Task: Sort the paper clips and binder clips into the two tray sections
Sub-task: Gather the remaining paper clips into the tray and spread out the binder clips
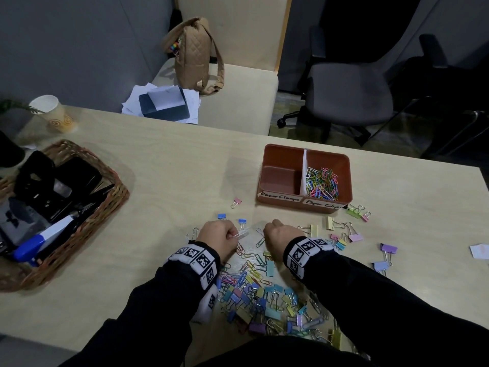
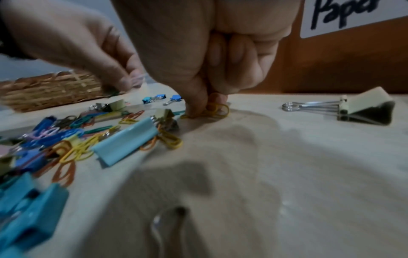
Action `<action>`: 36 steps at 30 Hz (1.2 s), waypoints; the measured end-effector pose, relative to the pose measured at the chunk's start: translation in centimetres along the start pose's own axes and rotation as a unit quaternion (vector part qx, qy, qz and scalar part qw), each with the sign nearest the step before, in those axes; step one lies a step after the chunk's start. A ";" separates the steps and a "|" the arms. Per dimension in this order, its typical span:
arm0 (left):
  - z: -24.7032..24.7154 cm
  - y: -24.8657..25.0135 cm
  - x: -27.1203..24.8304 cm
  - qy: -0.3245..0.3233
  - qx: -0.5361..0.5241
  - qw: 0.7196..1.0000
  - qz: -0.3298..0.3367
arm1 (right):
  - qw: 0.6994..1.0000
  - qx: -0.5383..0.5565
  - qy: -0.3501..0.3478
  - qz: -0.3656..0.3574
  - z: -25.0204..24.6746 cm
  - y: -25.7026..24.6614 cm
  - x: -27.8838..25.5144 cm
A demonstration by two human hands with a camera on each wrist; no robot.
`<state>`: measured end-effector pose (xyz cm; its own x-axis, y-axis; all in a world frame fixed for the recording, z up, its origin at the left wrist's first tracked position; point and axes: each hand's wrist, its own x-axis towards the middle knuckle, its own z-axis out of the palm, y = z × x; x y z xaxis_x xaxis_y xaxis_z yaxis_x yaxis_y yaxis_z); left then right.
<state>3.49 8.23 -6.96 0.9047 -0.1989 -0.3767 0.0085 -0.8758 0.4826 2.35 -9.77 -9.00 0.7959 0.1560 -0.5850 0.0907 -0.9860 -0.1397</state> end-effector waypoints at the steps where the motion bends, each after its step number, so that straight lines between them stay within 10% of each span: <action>1: -0.3 0.3 0.0 0.003 -0.014 1.000 0.011 | 1.000 -0.007 -0.004 -0.002 0.1 0.0 -0.2; 9: -2.2 6.3 1.2 0.024 -0.137 0.987 0.085 | 0.965 0.227 0.126 0.047 -0.9 2.4 -3.1; 19: -1.5 16.9 6.2 0.055 -0.178 0.972 0.139 | 0.736 0.534 0.378 0.176 -8.3 8.5 -2.8; 26: -0.6 17.8 7.8 -0.004 -0.172 0.976 0.135 | 0.779 0.531 0.283 0.175 -9.6 10.6 -1.7; 32: -1.0 16.2 6.4 -0.012 -0.168 0.971 0.167 | 0.796 0.448 0.388 0.124 -7.8 8.8 -4.1; 36: -1.8 12.7 4.6 0.015 -0.176 0.972 0.156 | 0.857 0.367 0.362 0.020 -4.9 6.0 -5.2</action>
<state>8.56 -2.99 -1.16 0.8987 -0.4128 -0.1483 -0.1275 -0.5693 0.8122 1.69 -16.76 -2.91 0.9764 -0.2157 0.0113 -0.1341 -0.6463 -0.7513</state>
